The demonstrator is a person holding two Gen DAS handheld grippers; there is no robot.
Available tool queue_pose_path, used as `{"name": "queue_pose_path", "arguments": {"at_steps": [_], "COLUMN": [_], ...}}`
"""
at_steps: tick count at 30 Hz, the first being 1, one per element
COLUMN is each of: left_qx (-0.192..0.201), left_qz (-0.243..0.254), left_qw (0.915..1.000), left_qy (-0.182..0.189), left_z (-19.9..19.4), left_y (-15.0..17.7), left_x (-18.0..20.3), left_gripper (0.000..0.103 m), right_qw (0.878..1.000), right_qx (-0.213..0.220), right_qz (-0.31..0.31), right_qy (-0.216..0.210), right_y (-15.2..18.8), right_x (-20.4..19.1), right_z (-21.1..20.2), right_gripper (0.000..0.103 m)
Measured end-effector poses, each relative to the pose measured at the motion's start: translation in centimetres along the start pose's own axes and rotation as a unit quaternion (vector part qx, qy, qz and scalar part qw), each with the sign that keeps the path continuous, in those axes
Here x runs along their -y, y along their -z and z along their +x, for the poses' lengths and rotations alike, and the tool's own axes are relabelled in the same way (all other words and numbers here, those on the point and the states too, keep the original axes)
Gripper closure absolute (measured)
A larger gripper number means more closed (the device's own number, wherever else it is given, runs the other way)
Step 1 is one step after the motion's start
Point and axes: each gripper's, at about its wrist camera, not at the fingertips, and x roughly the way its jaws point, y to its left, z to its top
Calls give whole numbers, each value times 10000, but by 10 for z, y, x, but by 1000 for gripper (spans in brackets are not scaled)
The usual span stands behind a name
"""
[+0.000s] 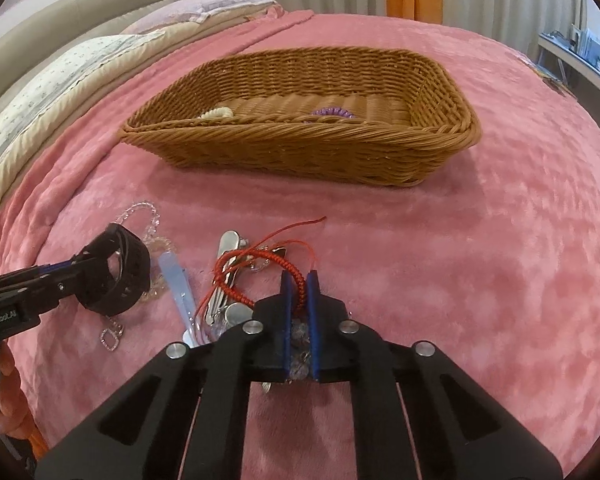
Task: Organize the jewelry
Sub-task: 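Grasp the black watch with the left tool while the right tool grasps the red cord keychain, then carry the watch and red cord into the basket and open both tools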
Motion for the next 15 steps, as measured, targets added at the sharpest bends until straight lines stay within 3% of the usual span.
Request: {"name": "queue_pose_path", "arguments": {"at_steps": [1, 15], "left_qx": [53, 540], "left_qz": [34, 450], "left_qw": [10000, 9974], "left_qy": [57, 157], "left_z": [-2, -21], "left_y": [1, 10], "left_x": [-2, 2], "left_gripper": [91, 92], "right_qw": [10000, 9972], "right_qx": [43, 625], "right_qz": [20, 357], "right_qy": [0, -210], "right_y": [1, 4], "right_x": [0, 9], "right_z": [-3, -45], "right_gripper": [99, 99]}}
